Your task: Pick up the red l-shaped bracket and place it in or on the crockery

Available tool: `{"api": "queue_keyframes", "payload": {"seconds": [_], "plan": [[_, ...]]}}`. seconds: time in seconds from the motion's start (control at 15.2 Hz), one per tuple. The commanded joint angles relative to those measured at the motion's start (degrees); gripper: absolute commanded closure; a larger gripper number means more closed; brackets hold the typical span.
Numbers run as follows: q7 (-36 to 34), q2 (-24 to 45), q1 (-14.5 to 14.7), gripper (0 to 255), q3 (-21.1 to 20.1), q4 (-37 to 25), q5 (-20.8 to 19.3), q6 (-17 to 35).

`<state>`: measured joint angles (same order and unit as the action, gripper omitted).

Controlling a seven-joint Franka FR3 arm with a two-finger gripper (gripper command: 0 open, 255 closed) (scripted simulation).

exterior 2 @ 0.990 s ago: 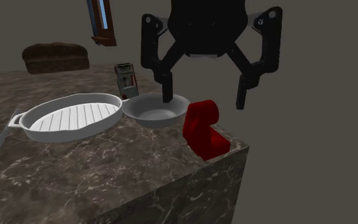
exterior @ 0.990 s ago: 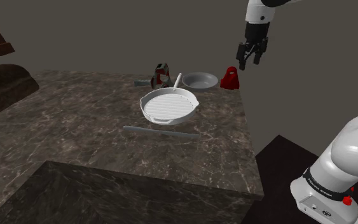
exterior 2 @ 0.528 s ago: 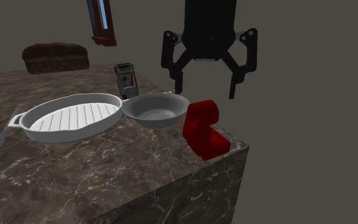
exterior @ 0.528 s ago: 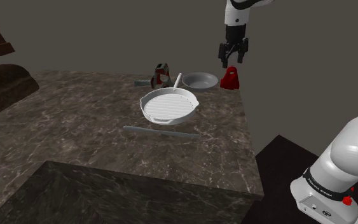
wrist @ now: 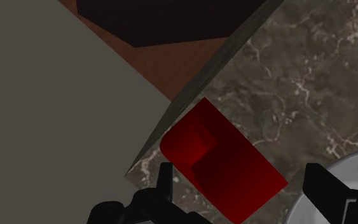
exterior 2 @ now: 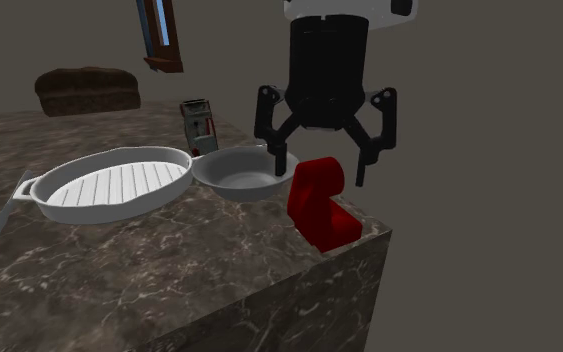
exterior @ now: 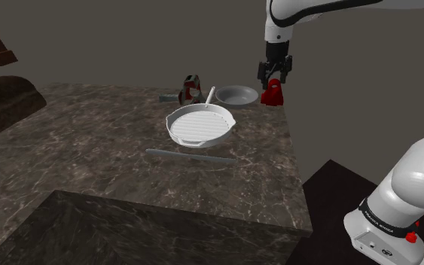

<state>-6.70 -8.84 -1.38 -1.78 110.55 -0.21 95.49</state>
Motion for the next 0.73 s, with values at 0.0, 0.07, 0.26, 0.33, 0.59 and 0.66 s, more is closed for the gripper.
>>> {"api": "queue_keyframes", "payload": {"seconds": [0.0, 0.07, 0.26, 0.33, 0.59, 0.66], "plan": [[0.0, 0.0, 0.0, 0, 0.0, 0.2, 0.0, 0.3], [0.0, 0.0, 0.0, 0, 0.0, 0.2, 0.0, 0.3], [0.0, 0.0, 0.0, 0, 0.0, 0.2, 0.0, 0.3], [0.0, 0.0, 0.0, 0, 0.0, 0.2, 0.0, 0.3], [0.0, 0.0, 0.0, 255, 0.0, 0.2, 0.0, 0.3], [0.0, 0.0, 0.0, 255, 0.0, 0.3, 0.0, 0.3]]}}
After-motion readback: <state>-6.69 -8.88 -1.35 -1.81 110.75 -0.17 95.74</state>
